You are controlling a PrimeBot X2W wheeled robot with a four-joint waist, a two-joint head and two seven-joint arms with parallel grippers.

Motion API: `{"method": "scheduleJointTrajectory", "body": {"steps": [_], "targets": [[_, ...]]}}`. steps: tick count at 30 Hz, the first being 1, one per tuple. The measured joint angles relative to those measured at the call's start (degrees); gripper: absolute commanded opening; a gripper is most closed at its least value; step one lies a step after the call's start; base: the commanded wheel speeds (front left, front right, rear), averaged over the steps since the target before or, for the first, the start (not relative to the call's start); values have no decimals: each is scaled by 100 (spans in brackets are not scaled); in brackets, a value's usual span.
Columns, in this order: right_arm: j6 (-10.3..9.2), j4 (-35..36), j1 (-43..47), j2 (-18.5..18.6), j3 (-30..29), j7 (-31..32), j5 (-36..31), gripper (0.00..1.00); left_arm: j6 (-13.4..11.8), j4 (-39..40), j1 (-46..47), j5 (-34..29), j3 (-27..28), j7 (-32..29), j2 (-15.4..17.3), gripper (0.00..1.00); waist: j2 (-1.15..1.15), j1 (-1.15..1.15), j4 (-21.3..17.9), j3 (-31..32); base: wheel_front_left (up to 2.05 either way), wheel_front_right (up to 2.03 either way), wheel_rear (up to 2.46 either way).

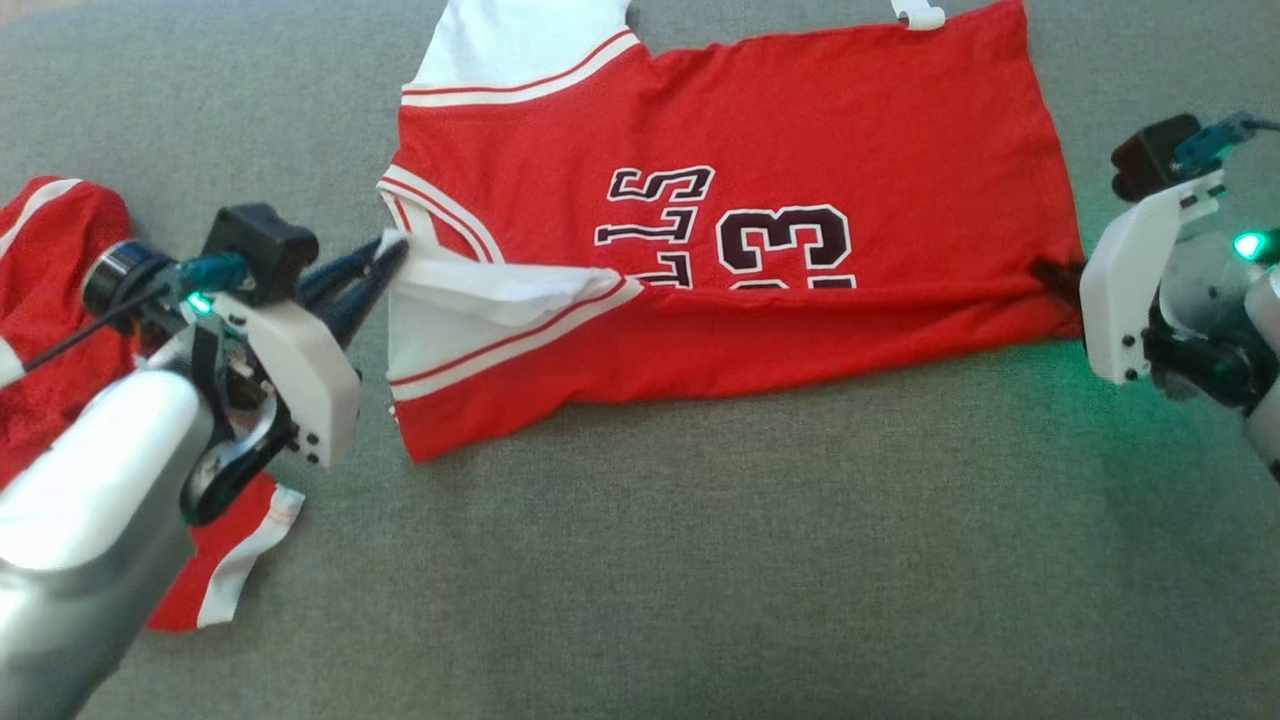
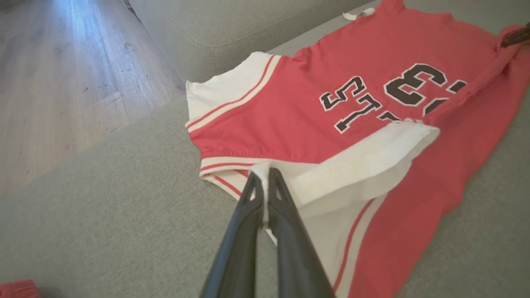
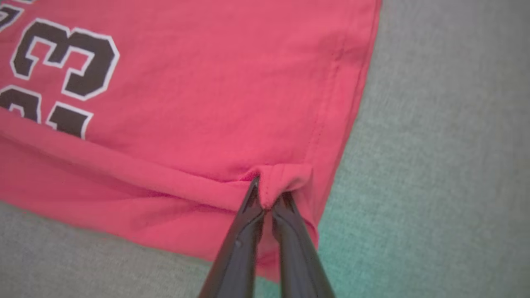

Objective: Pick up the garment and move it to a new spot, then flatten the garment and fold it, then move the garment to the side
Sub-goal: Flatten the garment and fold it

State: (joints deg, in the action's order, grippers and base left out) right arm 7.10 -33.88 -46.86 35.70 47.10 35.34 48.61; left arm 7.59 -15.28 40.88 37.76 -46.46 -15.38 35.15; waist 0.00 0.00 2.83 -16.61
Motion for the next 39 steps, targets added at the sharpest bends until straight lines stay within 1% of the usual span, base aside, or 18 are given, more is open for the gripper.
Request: {"method": "scheduleJointTrajectory", "body": {"steps": [1, 4, 6, 7, 10, 12, 16, 18, 21, 24, 25, 28, 30, 34, 37, 39], "targets": [[0, -54, -38, -27, -33, -102, -80, 100, 0, -107, 54, -14, 3, 105, -41, 100, 0, 0, 2, -19, 0, 0, 0], [0, -227, -230, -114, -174, -602, -300, 100, -68, -439, 261, -172, 30, 435, -200, 100, 0, 0, 11, -63, 0, 0, 0], [0, -345, -396, -194, -350, -1091, -435, 100, -229, -611, 386, -275, 88, 716, -327, 100, 0, 0, 24, -76, 0, 0, 0], [0, -390, -467, -244, -437, -1316, -439, 100, -303, -681, 432, -325, 125, 865, -387, 100, 0, 0, 32, -75, 0, 0, 0], [0, -439, -547, -411, -647, -2038, -441, 100, -410, -802, 478, -392, 203, 1220, -536, 100, 0, 0, 46, -21, 0, 0, 0], [0, -516, -537, -459, -706, -2473, -508, 100, -471, -823, 449, -379, 234, 1447, -641, 100, 0, 0, 56, 49, 0, 0, 0], [0, -576, -463, -487, -992, -3452, -623, 100, -836, -715, 271, -207, 558, 2029, -851, 100, 0, -1, 81, 248, 0, 0, 0], [0, -487, -297, -656, -1345, -3982, -461, 100, -1125, -581, 89, -92, 792, 2377, -954, 100, 0, -1, 92, 376, 0, 0, 0], [0, -337, 96, -904, -1648, -4554, -495, 100, -1430, -260, -302, 168, 1125, 2747, -1120, 100, 0, -1, 90, 577, 0, 0, 0], [0, -318, 596, -1084, -2131, -4845, -827, 100, -1705, 63, -760, 181, 1308, 2892, -1226, 100, 0, -1, 81, 769, 0, 0, 0], [0, -318, 596, -1084, -2131, -4845, -827, 100, -1705, 63, -760, 181, 1308, 2892, -1226, 100, 0, -1, 81, 769, 0, 0, 0], [0, -202, 1137, -1278, -2809, -4956, -1421, 100, -1923, 298, -1225, 194, 1346, 2948, -1314, 100, 0, -2, 80, 924, 0, 0, 0], [0, -63, 1556, -1550, -3318, -4968, -1778, 100, -2053, 449, -1527, 170, 1441, 2967, -1433, 100, 0, -2, 75, 999, 0, 0, 0], [0, 363, 2549, -2132, -3994, -4970, -2532, 100, -2121, 687, -2046, -167, 1599, 2983, -1588, 100, 0, -2, 68, 1102, 0, 0, 0], [0, 617, 3139, -2548, -4452, -4970, -2953, 100, -2119, 770, -2459, -330, 1853, 2984, -1868, 100, 0, -2, 58, 1141, 0, 0, 0], [0, 814, 3407, -2781, -4587, -4970, -3193, 100, -2115, 739, -2730, -487, 1940, 2983, -1994, 100, 0, -2, 30, 1158, 0, 0, 0]]}}
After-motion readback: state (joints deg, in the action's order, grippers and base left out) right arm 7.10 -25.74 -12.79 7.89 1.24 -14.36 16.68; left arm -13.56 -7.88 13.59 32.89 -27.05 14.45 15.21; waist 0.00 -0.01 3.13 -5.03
